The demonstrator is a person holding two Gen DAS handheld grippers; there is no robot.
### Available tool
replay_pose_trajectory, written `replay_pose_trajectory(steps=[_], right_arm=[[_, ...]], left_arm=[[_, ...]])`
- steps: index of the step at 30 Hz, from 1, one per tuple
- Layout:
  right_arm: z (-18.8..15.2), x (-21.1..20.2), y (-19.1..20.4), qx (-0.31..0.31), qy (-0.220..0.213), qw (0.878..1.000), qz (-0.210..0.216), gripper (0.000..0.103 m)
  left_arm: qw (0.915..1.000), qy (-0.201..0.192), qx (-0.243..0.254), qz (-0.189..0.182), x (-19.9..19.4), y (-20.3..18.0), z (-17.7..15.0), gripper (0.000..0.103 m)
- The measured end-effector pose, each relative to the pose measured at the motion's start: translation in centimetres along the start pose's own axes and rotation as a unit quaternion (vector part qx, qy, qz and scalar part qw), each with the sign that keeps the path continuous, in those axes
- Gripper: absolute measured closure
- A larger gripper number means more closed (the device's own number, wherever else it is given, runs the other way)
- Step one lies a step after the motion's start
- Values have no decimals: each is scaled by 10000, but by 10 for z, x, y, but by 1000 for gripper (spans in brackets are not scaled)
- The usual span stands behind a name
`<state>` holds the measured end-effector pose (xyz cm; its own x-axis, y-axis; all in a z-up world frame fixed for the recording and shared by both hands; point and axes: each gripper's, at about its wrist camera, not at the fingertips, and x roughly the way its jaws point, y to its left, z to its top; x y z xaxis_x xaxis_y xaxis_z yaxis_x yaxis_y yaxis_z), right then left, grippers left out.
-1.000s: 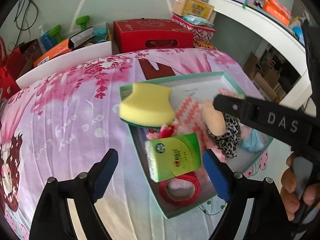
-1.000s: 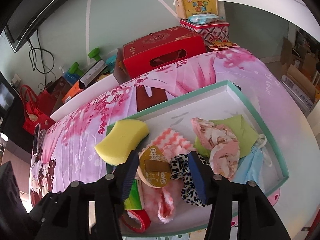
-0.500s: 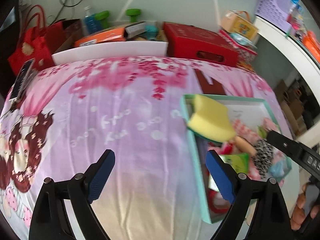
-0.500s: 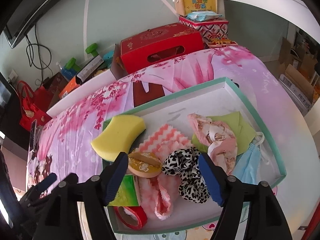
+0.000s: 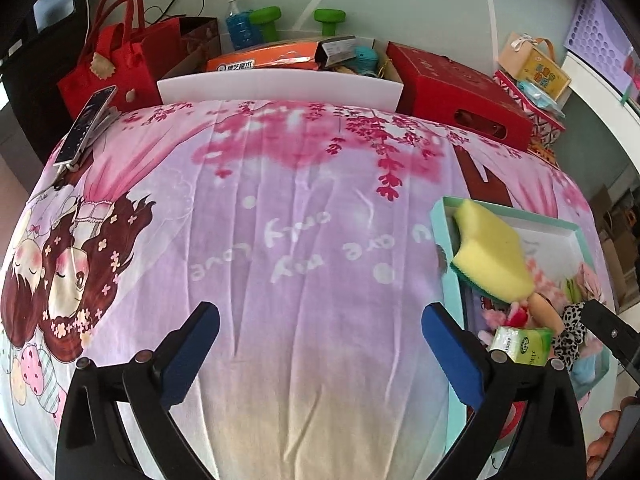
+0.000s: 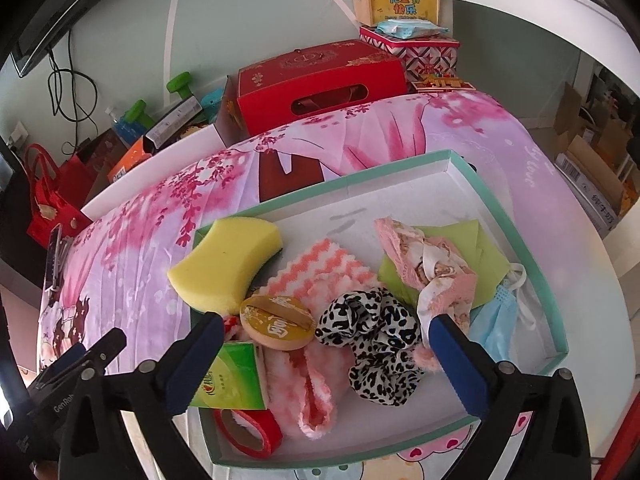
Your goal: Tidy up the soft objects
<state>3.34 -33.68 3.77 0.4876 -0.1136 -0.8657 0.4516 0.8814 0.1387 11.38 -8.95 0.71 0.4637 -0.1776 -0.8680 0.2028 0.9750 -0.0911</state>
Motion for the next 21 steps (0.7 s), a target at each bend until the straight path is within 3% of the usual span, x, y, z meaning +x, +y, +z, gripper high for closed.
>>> replay_pose_trajectory(steps=[15,21], right_arm=[[-11,-3,21,-416,62,9990,-167,0],[-24,-7,36,-674,108,9975,-172,0]], left_arm=[[9992,-46,121,368,-12,3,-5,2],[9960,-119,164,876,-20,10,-21,2]])
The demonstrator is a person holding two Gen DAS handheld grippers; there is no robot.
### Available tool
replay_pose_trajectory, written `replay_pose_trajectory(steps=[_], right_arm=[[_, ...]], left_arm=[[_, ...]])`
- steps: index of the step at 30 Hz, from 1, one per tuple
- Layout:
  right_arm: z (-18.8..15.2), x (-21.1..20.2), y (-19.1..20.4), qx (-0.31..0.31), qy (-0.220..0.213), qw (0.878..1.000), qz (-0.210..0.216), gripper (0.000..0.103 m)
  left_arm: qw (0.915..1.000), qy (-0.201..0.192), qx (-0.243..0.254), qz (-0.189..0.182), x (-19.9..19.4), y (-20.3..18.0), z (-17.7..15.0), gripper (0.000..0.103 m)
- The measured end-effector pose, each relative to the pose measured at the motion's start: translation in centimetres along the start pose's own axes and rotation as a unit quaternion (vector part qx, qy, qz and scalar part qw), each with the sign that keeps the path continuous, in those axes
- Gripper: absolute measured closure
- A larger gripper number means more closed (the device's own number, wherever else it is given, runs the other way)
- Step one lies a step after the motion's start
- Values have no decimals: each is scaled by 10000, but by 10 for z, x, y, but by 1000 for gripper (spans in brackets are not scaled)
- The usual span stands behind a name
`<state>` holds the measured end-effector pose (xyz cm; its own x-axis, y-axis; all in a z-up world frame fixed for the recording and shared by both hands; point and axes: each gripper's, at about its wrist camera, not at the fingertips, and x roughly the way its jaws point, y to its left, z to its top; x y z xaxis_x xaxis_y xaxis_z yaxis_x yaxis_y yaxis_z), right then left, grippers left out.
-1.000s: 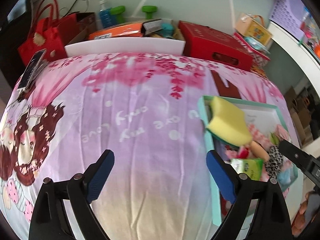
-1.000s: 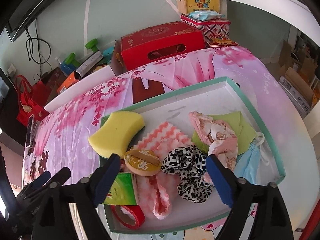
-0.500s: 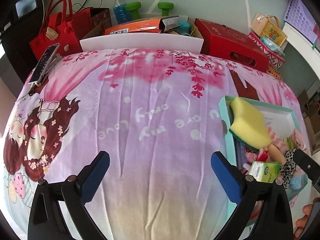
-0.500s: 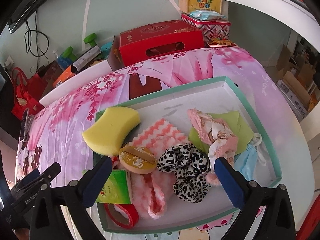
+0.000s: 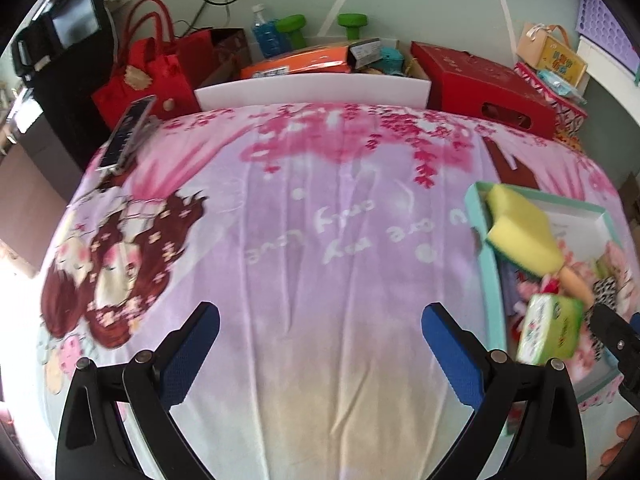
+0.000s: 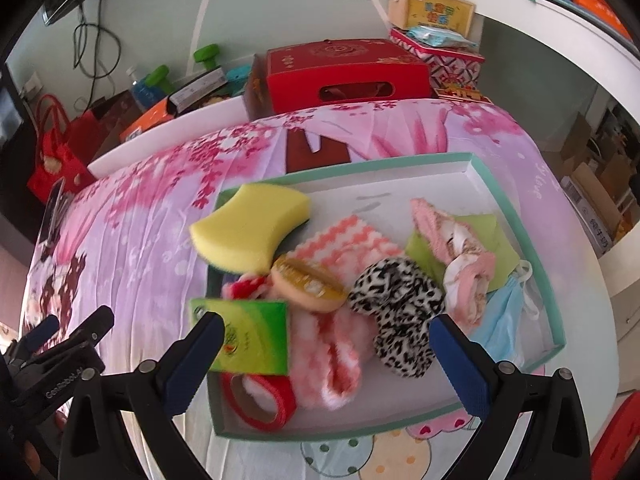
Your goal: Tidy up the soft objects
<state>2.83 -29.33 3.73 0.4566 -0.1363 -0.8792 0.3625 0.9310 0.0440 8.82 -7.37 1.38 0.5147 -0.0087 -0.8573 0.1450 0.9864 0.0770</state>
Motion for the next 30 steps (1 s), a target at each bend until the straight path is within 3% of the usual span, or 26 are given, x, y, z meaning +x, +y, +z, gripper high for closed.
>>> replay_pose_trajectory(steps=[9,30], right_arm=[[-23,-3,26,-439,107,9990,37,0],[-58,-1,47,-809,328,9962,18,0]], left_arm=[[9996,-18,195,192,-11,4,-21,2],[9980,446,224,376,-10,30,-61,2]])
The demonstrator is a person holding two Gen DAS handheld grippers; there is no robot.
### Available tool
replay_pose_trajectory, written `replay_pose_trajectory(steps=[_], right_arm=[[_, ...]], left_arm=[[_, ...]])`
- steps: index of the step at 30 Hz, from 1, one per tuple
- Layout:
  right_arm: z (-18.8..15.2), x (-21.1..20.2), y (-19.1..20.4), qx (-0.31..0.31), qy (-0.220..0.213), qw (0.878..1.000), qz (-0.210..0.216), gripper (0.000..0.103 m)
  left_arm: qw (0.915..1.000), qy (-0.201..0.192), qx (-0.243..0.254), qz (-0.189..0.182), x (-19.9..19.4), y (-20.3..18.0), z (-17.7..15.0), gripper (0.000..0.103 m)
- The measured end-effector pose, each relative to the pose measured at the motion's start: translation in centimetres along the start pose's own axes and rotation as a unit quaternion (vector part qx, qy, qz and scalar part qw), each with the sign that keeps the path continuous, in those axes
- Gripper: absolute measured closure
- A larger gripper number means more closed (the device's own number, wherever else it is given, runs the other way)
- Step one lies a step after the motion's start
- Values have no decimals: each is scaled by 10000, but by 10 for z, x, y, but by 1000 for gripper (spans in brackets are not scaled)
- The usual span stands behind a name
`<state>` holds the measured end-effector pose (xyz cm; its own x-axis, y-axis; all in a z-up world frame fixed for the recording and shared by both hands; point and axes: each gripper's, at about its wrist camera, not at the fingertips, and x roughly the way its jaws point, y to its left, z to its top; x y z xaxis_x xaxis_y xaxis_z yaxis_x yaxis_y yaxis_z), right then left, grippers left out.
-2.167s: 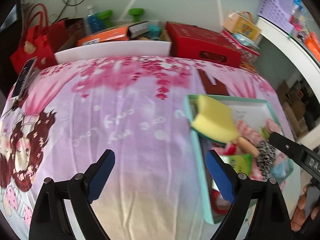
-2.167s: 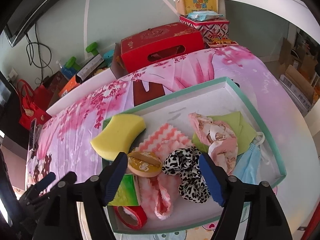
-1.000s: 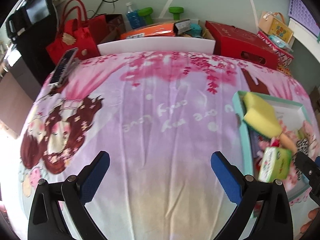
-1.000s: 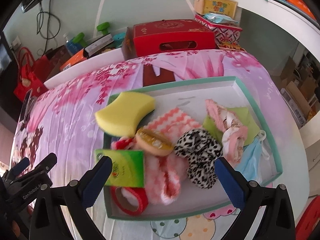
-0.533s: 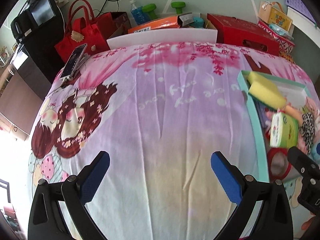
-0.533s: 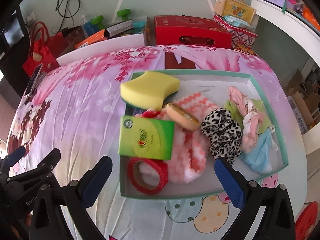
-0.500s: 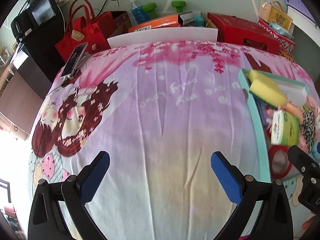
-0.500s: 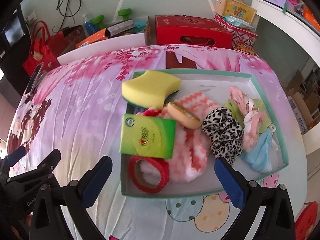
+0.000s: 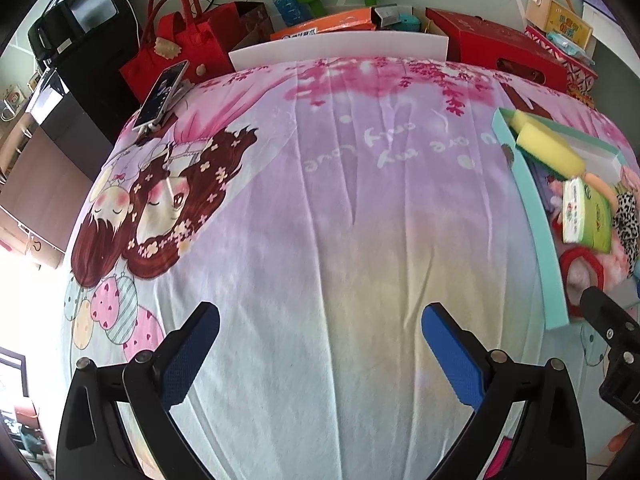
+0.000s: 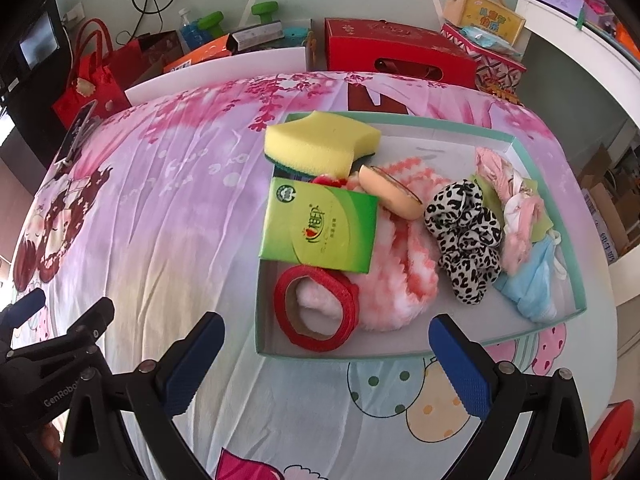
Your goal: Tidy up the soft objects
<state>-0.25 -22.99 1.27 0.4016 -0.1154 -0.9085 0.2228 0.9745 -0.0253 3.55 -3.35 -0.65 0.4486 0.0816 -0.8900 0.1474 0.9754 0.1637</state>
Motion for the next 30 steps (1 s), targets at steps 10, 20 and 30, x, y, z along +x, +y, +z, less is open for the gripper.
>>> replay_pose_trajectory(steps=[10,20,30], right_arm=[[0,2,2,-29,13,10000,-39,0],[0,5,-2,-53,40,10000,-50,0],[0,6,-9,43,60,9999,-88,0]], left_arm=[[9997,210,-114,-12,7,9,1,2],[9996,268,-105,52,12,9,2,2],[9995,297,-84,93,14,9,3,2]])
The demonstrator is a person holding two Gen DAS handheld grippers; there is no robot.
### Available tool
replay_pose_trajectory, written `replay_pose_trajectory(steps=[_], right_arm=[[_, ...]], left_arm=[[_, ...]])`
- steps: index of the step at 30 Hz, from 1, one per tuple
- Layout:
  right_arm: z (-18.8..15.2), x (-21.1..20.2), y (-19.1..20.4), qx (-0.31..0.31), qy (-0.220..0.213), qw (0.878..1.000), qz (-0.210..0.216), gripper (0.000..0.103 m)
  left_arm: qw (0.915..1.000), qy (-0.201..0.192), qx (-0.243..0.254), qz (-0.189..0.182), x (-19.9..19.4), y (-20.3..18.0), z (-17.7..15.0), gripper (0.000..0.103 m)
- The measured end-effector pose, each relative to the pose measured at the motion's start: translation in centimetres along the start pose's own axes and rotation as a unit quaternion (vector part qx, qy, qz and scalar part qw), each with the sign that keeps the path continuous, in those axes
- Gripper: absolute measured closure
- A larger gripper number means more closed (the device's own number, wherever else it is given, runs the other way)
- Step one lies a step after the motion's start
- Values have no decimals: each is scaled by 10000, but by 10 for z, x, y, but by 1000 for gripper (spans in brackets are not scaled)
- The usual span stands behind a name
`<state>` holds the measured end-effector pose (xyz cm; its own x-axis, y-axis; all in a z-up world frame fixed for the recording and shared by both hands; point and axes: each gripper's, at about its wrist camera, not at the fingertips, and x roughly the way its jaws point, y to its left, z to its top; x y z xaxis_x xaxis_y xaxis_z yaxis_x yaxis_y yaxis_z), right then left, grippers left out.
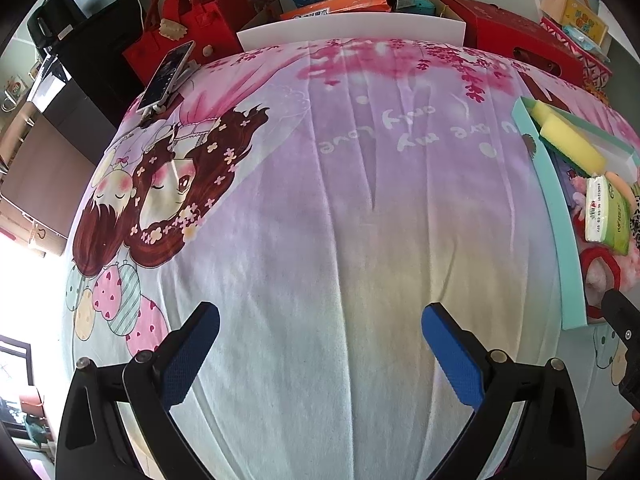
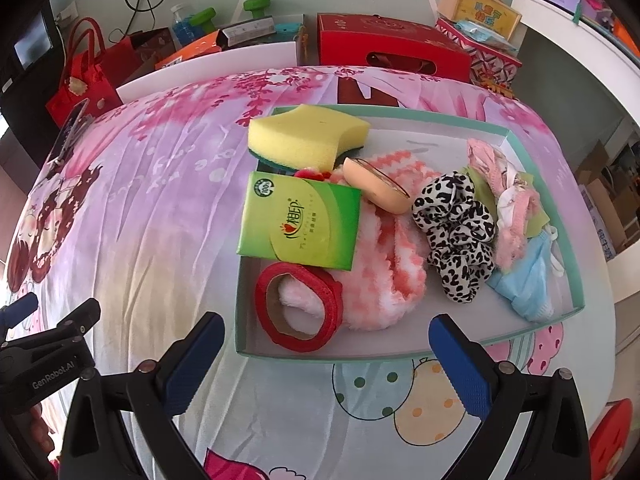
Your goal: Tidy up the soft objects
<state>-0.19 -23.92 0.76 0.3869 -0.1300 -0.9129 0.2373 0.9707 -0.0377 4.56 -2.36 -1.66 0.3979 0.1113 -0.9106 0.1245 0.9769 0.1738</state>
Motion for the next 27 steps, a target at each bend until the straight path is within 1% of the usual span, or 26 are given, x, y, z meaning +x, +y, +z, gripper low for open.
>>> replay_pose_trajectory(steps=[17,21,27], right_arm=[[-1,1,2,-32,41,10000,81,0],[0,1,2,15,30,10000,28,0],[0,1,0,28,34,10000,31,0]], left_arm=[[10000,-11,19,65,1,1,2,2],[10000,18,45,3,1,0,1,2],[10000,20,42,23,2,-1,1,2]])
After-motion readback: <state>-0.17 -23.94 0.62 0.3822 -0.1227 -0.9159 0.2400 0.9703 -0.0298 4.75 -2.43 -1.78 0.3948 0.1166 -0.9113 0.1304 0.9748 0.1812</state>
